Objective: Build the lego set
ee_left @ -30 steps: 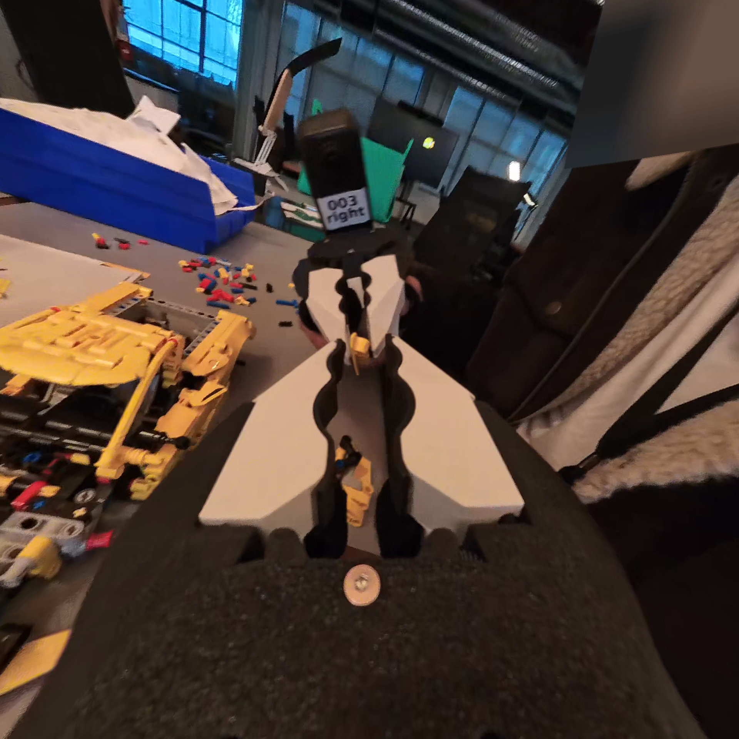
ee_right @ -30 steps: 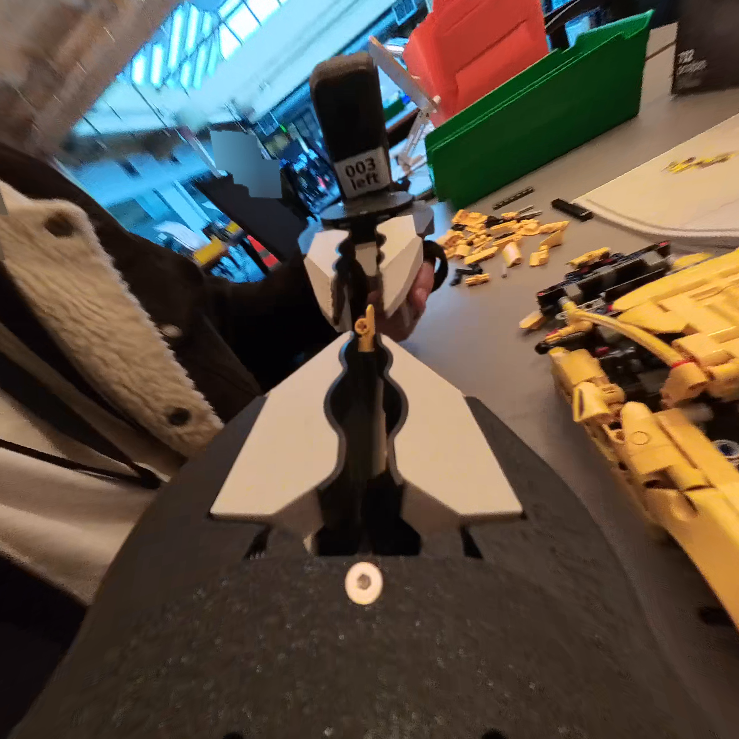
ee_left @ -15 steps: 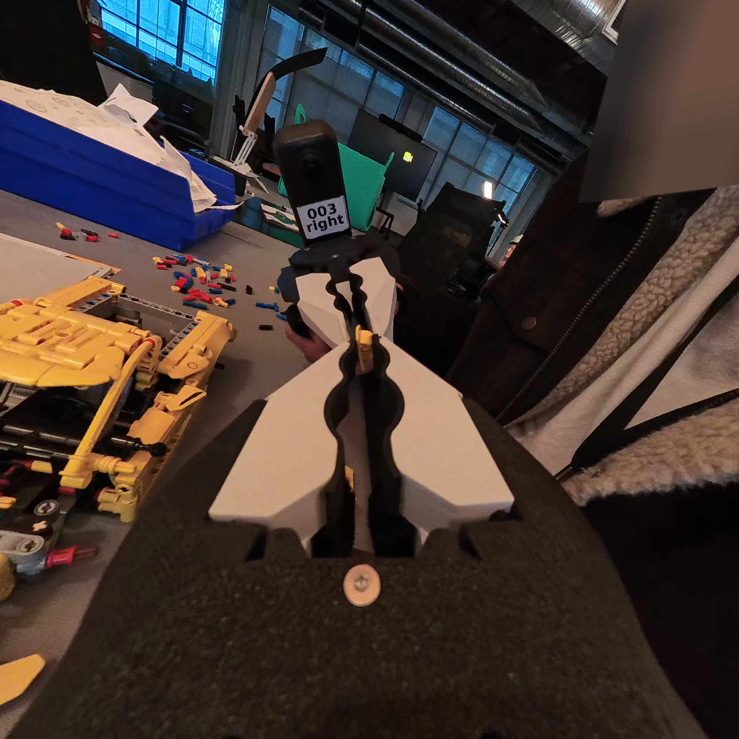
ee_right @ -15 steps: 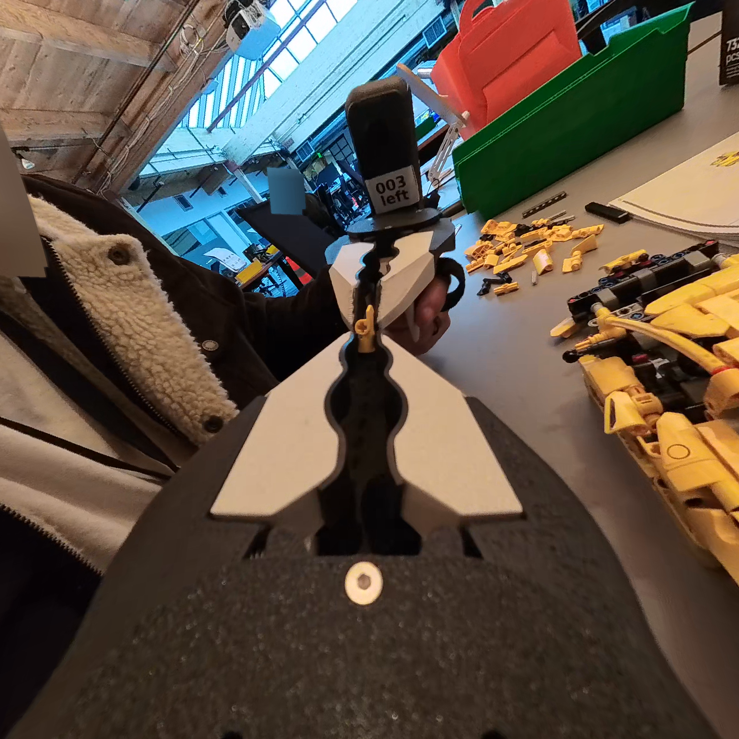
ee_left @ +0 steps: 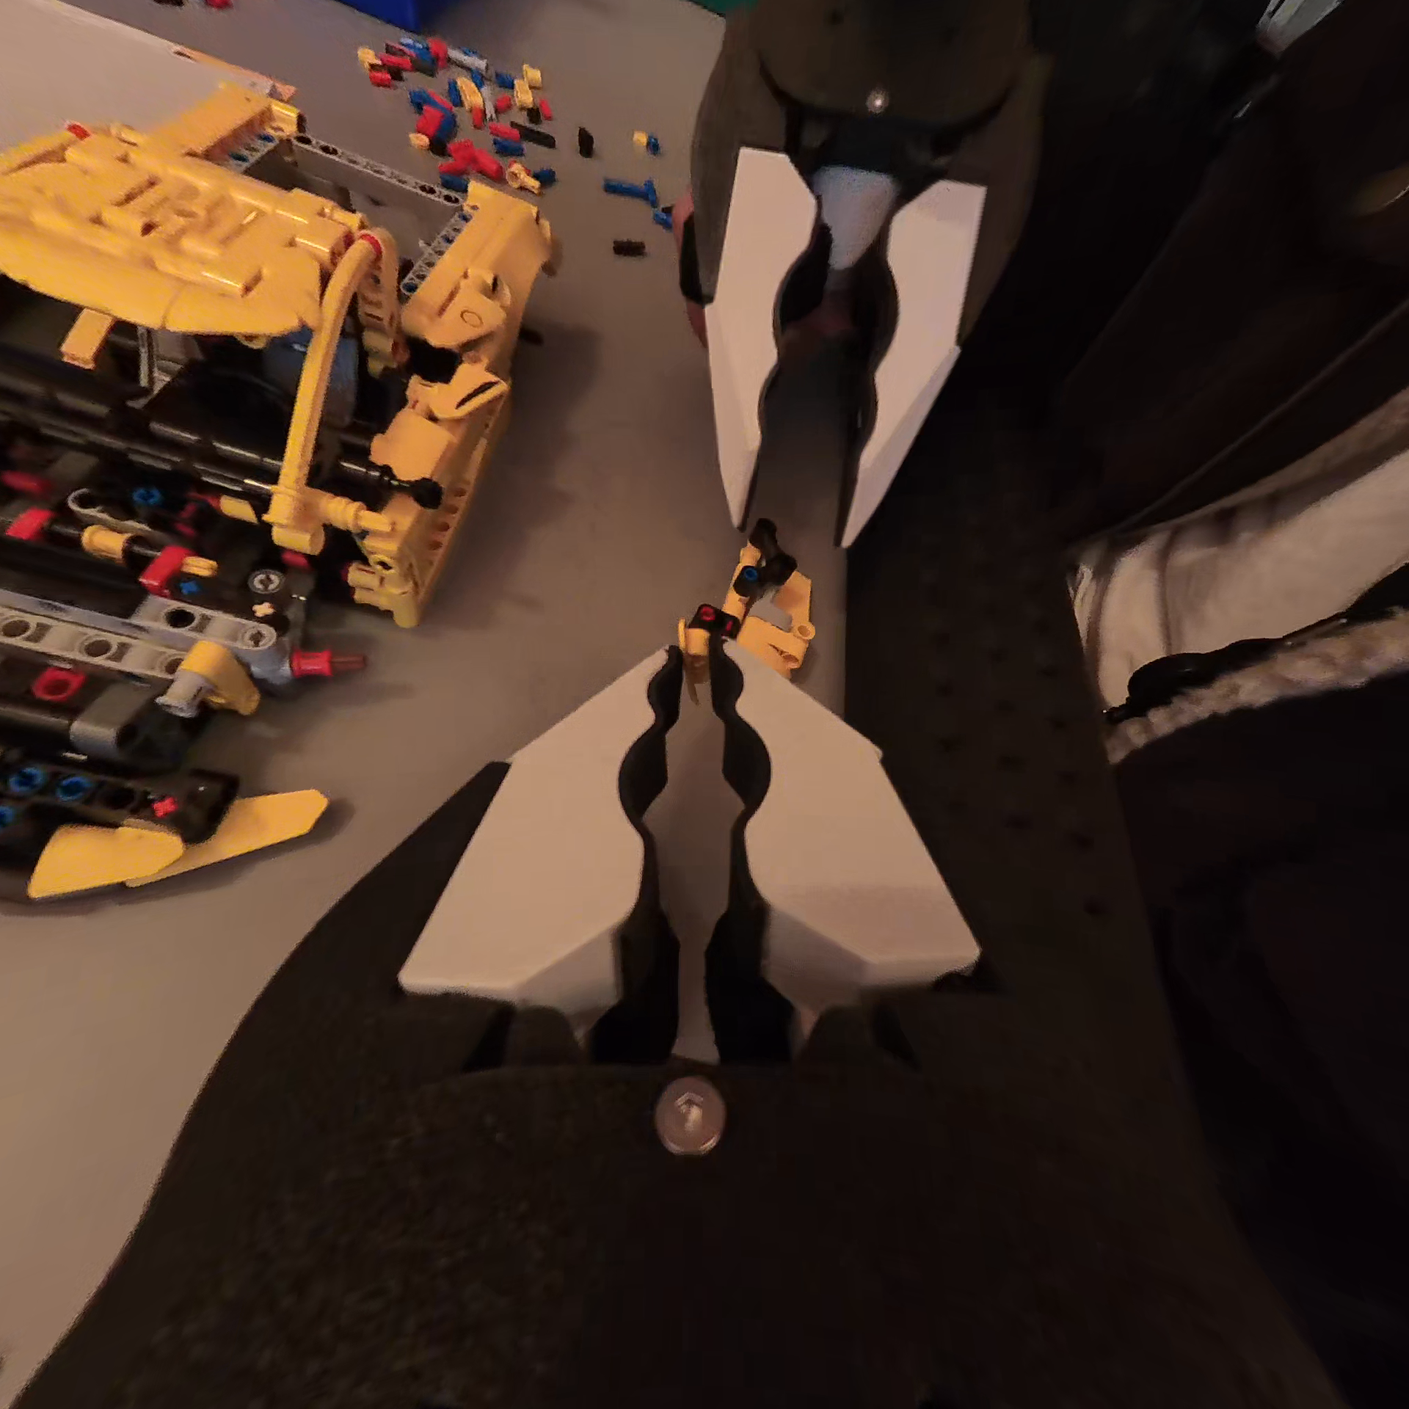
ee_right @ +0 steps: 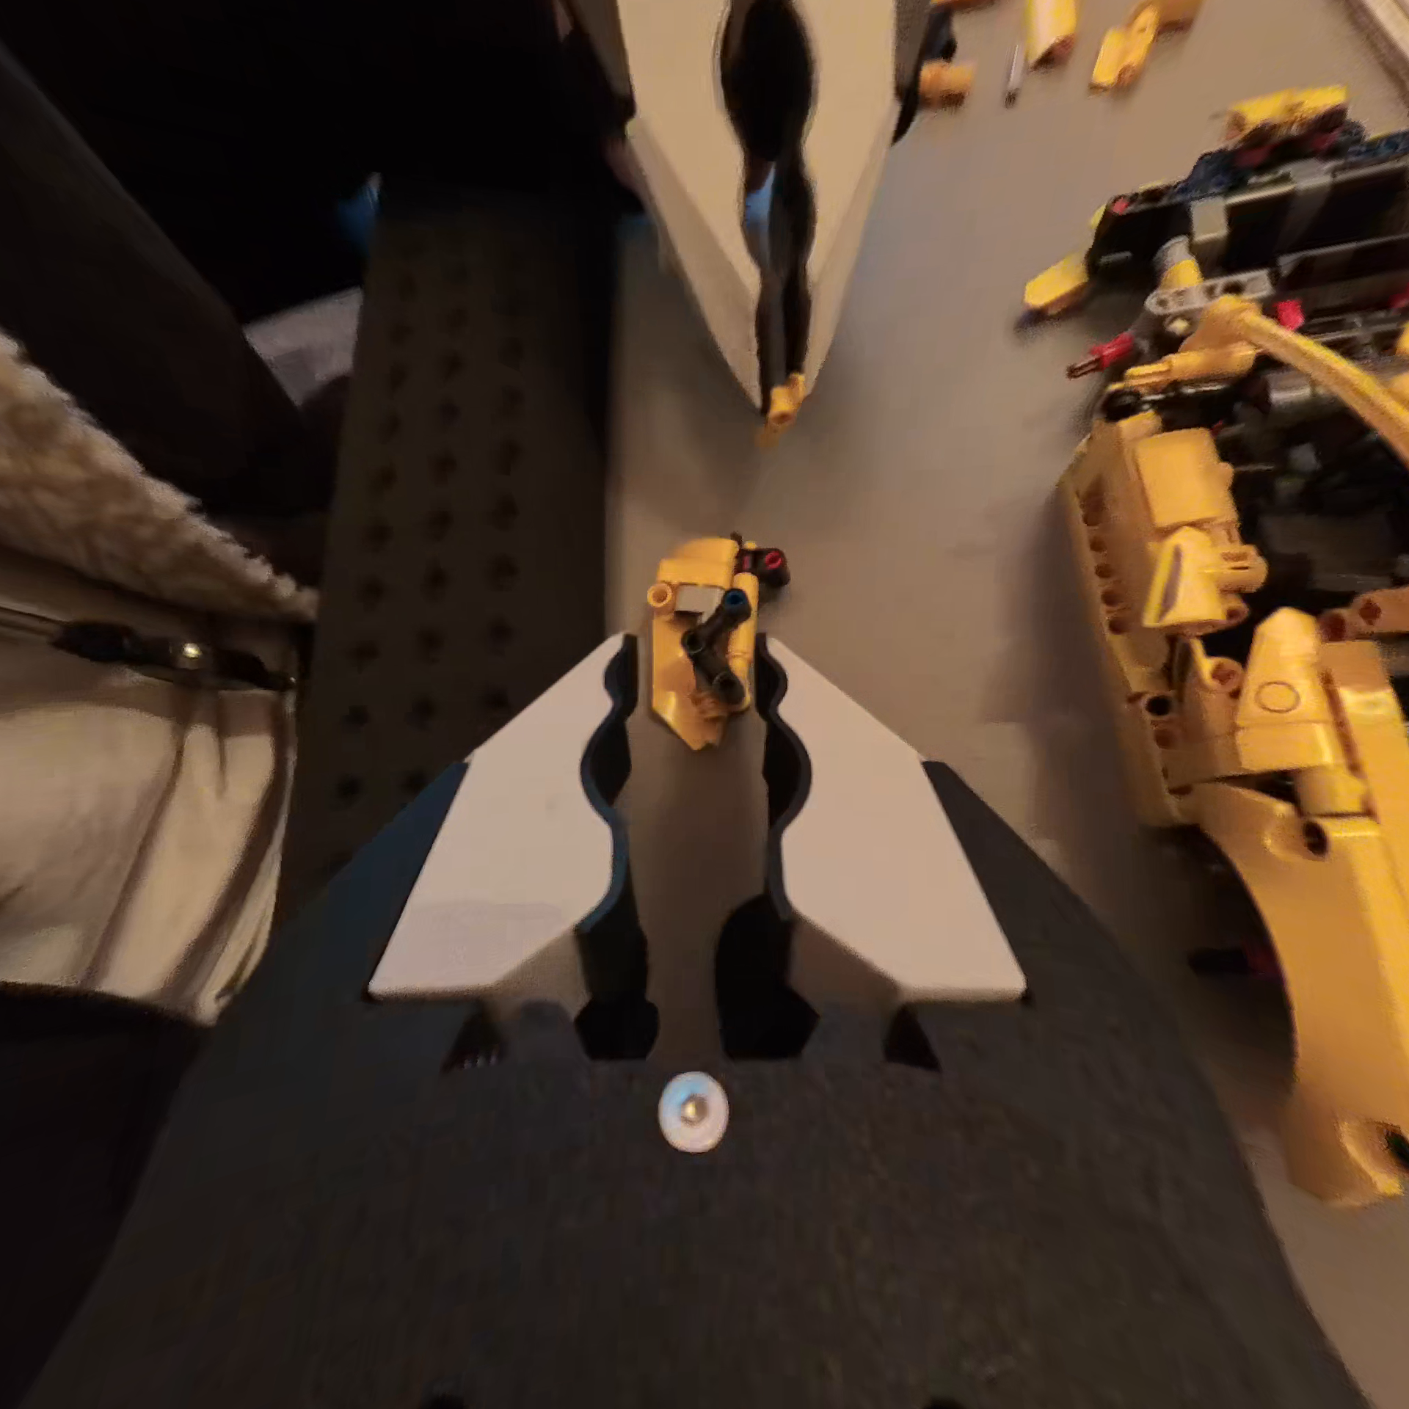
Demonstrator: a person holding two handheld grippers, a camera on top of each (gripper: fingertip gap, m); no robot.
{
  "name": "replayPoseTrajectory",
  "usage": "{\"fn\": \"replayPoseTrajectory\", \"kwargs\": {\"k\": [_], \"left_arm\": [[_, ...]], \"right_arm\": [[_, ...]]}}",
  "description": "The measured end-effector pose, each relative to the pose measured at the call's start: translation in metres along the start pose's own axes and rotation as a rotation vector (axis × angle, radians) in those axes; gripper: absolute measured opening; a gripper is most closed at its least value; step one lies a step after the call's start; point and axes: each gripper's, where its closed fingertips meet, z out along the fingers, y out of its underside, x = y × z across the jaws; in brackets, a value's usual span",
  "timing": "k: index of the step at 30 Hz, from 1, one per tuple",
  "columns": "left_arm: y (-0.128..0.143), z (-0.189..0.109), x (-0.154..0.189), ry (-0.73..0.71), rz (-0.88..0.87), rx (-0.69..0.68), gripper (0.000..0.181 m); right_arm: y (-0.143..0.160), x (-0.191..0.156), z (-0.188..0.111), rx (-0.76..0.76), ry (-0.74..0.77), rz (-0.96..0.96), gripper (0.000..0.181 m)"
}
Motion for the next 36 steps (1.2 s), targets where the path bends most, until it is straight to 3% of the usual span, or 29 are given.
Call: {"fn": "replayPoseTrajectory", "kwargs": {"k": [4, 10, 17, 24, 28, 31, 36], "left_arm": [[0.000, -0.001, -0.004, -0.018, -0.007, 0.002, 0.007], [-0.002, -0.006, -0.008, -0.070, 0.004, 0.016, 0.007], [-0.001, -0.007, -0.009, -0.090, 0.018, 0.009, 0.007], [0.000, -0.006, -0.008, -0.091, 0.028, 0.003, 0.007], [0.001, -0.006, -0.008, -0.095, 0.028, 0.000, 0.007], [-0.010, -0.017, -0.015, -0.116, -0.009, 0.073, 0.007], [-0.064, -0.068, -0.025, -0.076, -0.167, 0.470, 0.007]], "right_arm": [[0.006, 0.001, 0.012, -0.164, 0.074, -0.087, 0.033], [0.004, 0.005, 0.027, -0.307, 0.063, -0.099, 0.033], [-0.012, 0.013, 0.018, -0.301, 0.056, -0.063, 0.026], [0.011, 0.007, 0.017, -0.434, 0.078, -0.099, 0.028], [0.014, 0.011, 0.021, -0.456, 0.122, -0.157, 0.017], [-0.008, 0.026, 0.008, -0.301, 0.144, -0.102, 0.017], [-0.099, 0.043, -0.037, 0.443, -0.142, 0.324, 0.016]]}}
